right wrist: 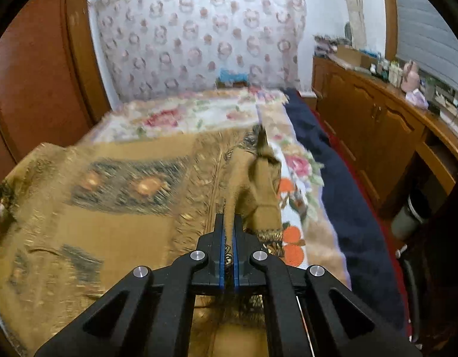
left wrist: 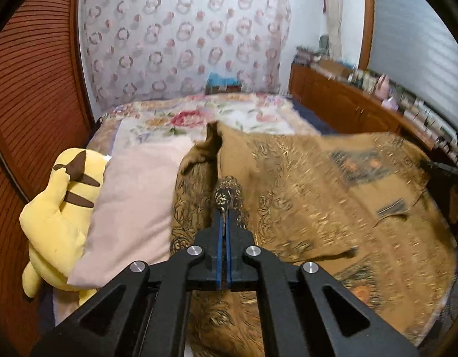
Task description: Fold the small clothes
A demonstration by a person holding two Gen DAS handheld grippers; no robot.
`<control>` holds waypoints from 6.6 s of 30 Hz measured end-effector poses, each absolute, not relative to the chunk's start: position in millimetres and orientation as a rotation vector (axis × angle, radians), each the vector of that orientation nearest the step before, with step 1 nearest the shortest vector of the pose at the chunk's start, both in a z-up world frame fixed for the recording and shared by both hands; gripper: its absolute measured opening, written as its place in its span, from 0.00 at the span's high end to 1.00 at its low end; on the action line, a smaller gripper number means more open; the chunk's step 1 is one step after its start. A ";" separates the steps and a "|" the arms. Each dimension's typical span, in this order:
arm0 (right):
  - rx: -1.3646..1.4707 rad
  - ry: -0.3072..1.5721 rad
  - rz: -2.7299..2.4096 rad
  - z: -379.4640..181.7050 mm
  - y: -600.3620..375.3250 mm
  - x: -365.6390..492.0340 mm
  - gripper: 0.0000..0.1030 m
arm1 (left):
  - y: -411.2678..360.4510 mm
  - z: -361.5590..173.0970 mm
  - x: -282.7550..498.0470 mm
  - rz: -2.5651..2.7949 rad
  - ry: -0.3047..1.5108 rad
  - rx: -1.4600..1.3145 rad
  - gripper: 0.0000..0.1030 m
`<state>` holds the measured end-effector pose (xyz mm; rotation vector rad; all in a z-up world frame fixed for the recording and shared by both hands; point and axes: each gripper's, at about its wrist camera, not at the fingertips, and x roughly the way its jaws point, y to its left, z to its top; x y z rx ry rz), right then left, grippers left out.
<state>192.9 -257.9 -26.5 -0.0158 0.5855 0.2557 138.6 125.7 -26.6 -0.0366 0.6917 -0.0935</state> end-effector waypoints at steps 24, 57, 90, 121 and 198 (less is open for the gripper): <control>-0.028 0.609 0.326 -3.2 -313.4 21.0 0.97 | 155.8 -51.1 -2.4 -0.091 0.698 -0.238 0.98; -0.190 0.675 0.374 -74.0 -208.2 122.4 0.43 | 133.8 -109.4 37.4 -0.073 0.857 -0.115 0.61; -0.234 0.708 0.392 -88.7 -186.1 123.0 0.23 | 140.0 -109.8 -11.2 -0.043 0.871 -0.264 0.84; -0.234 0.710 0.386 -87.6 -181.9 118.6 0.21 | 13.5 18.1 63.2 -0.473 0.595 -0.168 0.91; -0.311 0.564 0.580 -19.9 -147.2 76.9 0.24 | 28.5 -18.2 73.6 -0.310 0.656 -0.041 0.26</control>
